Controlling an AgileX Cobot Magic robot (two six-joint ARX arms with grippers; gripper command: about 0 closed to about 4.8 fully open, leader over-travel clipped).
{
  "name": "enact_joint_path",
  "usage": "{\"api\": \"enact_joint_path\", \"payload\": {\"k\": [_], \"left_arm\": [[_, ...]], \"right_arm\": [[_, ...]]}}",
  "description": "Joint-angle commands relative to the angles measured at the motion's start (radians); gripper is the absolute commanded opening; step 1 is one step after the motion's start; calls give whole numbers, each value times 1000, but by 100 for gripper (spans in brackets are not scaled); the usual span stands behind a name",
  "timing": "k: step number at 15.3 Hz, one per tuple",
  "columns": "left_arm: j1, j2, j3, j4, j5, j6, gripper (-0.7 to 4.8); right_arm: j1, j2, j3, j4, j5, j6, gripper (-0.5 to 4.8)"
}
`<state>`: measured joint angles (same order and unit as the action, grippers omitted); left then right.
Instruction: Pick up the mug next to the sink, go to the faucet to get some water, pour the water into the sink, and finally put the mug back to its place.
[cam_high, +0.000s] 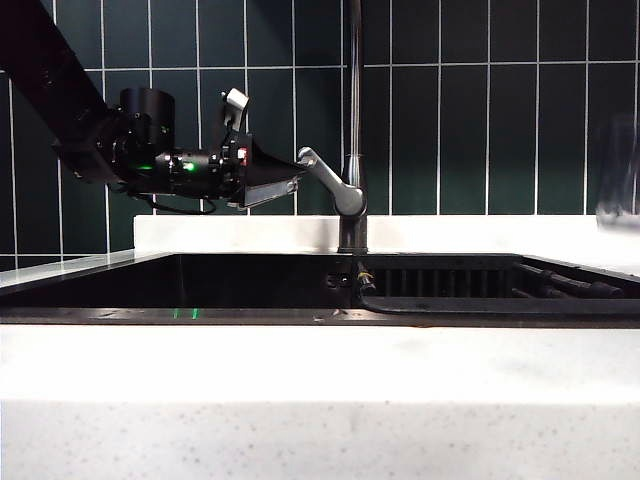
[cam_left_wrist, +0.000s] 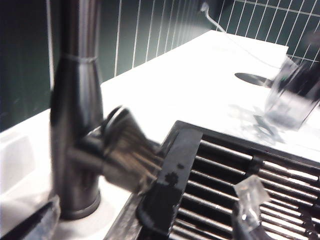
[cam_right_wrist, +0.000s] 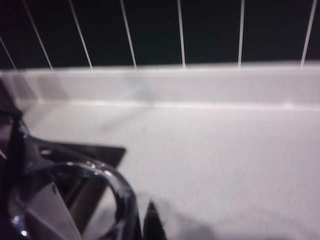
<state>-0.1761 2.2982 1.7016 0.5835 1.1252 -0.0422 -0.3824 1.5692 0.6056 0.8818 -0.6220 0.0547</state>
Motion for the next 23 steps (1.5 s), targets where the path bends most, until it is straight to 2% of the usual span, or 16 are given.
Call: {"api": "enact_joint_path", "payload": {"k": [1, 2, 4, 9, 13, 15, 23], "left_arm": [[10, -3, 5, 9, -1, 14, 458], [10, -2, 5, 9, 2, 20, 453], [9, 3, 5, 9, 20, 29, 401], [7, 3, 5, 17, 24, 35, 401], [6, 6, 10, 25, 23, 35, 401], [1, 36, 76, 6, 44, -10, 399], [-14, 65, 117, 16, 53, -14, 398]], "right_arm": [[45, -126, 6, -125, 19, 7, -6], [84, -162, 17, -183, 42, 5, -6], [224, -198, 105, -403, 98, -11, -6], [451, -162, 273, -539, 142, -15, -6], [562, -73, 403, -596, 146, -1, -6], [608, -26, 467, -605, 145, 18, -6], [682, 153, 754, -684, 81, 76, -6]]}}
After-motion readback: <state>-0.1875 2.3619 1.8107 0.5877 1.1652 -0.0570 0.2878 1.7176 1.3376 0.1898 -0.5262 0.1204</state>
